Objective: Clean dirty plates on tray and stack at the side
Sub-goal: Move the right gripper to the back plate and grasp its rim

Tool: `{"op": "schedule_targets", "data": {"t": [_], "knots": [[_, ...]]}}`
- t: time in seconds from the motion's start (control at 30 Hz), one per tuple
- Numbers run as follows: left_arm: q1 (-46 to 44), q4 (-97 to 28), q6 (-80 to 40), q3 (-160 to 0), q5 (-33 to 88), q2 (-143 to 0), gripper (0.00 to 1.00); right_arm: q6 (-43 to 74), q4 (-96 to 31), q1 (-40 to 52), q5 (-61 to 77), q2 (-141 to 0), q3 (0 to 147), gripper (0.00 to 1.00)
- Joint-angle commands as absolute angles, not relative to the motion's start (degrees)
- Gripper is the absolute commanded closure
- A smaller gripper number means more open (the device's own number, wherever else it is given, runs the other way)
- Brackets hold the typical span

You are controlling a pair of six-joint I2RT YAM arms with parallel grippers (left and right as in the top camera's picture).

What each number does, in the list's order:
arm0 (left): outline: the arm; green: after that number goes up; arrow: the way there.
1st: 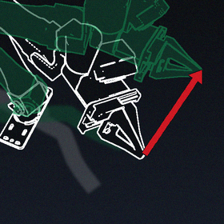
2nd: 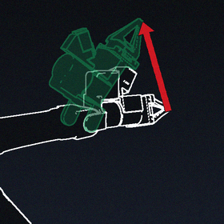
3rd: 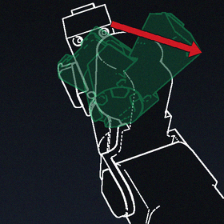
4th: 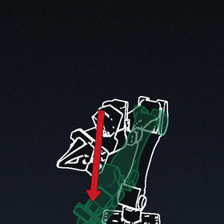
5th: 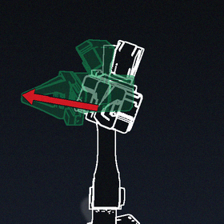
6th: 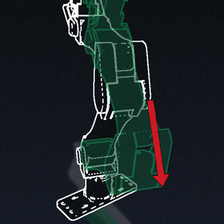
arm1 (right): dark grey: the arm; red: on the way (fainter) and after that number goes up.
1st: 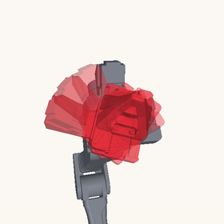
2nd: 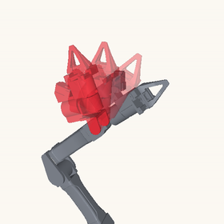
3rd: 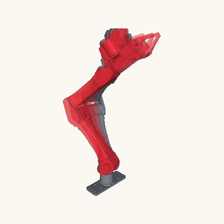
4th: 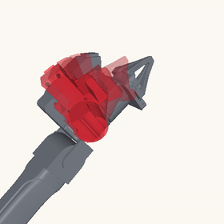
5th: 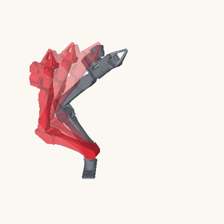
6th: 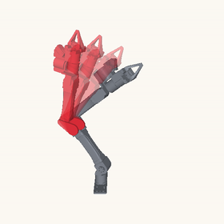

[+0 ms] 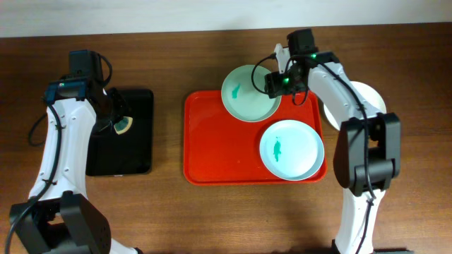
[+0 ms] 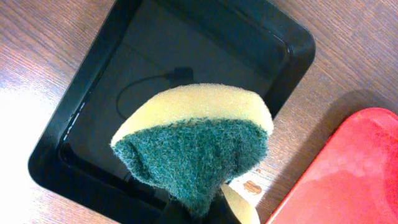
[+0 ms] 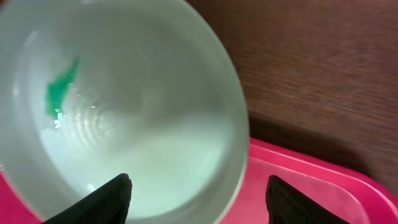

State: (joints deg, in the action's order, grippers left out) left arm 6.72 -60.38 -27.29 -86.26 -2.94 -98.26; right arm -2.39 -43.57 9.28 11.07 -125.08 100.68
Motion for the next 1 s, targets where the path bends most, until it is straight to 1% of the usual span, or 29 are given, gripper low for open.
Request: {"op": "schedule_targets", "data": {"t": [0.0, 0.1, 0.17, 0.2, 0.3, 0.47, 0.5, 0.57, 0.67, 0.97], "knots": [[6.92, -60.25, -27.77, -86.17, -2.52, -97.78, 1.00, -2.76, -43.00, 9.74, 9.58, -127.07, 100.66, 0.30], [6.92, -60.23, -27.77, -86.17, -2.55, -97.78, 1.00, -2.74, -42.96, 9.76, 9.61, -127.96, 100.66, 0.31], [6.92, -60.23, -27.77, -86.17, -2.52, -97.78, 1.00, -2.50, -42.98, 9.76, 9.61, -128.46, 100.66, 0.38], [6.92, -60.25, -27.77, -86.17, -2.52, -97.78, 1.00, -2.50, -42.98, 9.76, 9.63, -128.66, 100.66, 0.40], [6.92, -60.25, -27.77, -86.17, -2.52, -97.78, 1.00, -2.50, -42.98, 9.76, 9.69, -128.88, 100.66, 0.50], [6.92, -60.23, -27.77, -86.17, -2.52, -97.78, 1.00, -2.50, -42.68, 9.76, 9.65, -129.49, 100.66, 0.51], [6.92, -60.23, -27.77, -86.17, -2.52, -97.78, 1.00, -2.50, -42.63, 9.76, 9.65, -129.71, 100.66, 0.57], [6.92, -60.23, -27.77, -86.17, -2.52, -97.78, 1.00, -0.56, -42.61, 9.76, 9.74, -129.86, 100.66, 0.71], [6.92, -60.18, -27.77, -86.17, -2.55, -97.78, 1.00, 0.05, -42.59, 9.82, 11.49, -129.86, 100.68, 0.96], [5.98, -59.90, -27.33, -86.17, -2.28, -97.80, 1.00, 0.01, -46.76, 11.31, 29.65, -128.92, 100.75, 0.96]]}}
